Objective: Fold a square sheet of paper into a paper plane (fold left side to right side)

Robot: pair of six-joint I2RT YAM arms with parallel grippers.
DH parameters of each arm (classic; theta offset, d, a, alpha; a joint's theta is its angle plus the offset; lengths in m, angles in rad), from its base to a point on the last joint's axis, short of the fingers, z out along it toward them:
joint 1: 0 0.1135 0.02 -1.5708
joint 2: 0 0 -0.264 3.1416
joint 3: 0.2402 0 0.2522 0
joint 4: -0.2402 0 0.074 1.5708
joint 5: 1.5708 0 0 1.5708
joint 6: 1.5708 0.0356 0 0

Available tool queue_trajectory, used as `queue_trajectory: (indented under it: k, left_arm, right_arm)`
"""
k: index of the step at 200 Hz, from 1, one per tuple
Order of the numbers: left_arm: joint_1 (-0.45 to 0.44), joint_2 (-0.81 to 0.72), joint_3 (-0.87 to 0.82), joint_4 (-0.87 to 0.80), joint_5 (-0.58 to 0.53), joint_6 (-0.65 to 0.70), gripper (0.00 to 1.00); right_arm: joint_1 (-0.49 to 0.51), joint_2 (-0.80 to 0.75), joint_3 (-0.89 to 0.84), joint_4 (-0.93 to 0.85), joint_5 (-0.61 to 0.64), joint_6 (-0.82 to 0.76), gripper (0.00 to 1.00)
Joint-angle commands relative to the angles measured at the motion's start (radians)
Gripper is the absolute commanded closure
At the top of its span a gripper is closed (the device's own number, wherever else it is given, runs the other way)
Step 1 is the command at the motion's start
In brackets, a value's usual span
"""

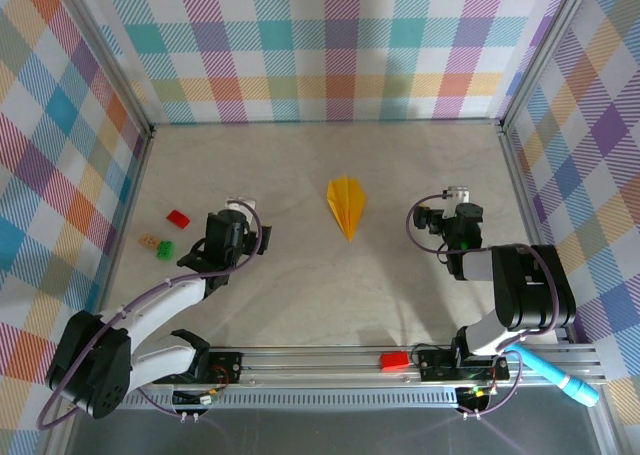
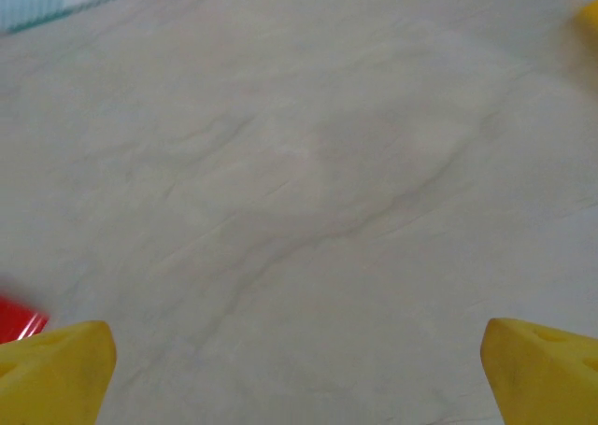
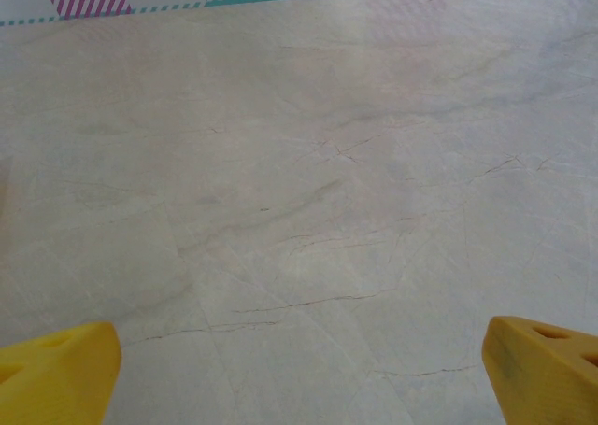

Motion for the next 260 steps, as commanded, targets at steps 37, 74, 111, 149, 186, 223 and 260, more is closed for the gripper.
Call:
queue_trajectory:
  k: [37,74,111,149,186,223,260]
  left_arm:
    - [0.154,0.045,-0.137,0.325,-0.009,-0.049,0.0]
    - [0.209,0.138,-0.156,0.476,0.108,0.014,0.0]
    - [0.241,0.261,-0.166,0.71,0.229,0.04,0.0]
    - [0.28,0.353,-0.179,0.832,0.27,0.03,0.0]
    - [0.321,0.47,-0.221,1.042,0.281,-0.012,0.0]
    - [0.382,0.468,-0.093,0.783,0.327,-0.076,0.0]
    - [0.385,0.466,-0.096,0.786,0.328,-0.079,0.0]
  right_arm:
    - [-0.006,-0.004,0.006,0.034,-0.017,-0.015,0.01]
    - [-0.005,-0.004,0.006,0.034,-0.018,-0.015,0.01]
    - [-0.006,-0.004,0.006,0.034,-0.017,-0.015,0.01]
    - [-0.006,-0.004,0.006,0.033,-0.018,-0.013,0.01]
    - [-0.005,-0.004,0.006,0.034,-0.018,-0.014,0.01]
    - [-0.006,-0.004,0.006,0.033,-0.018,-0.017,0.01]
    - [-0.005,-0.004,0.006,0.034,-0.018,-0.015,0.01]
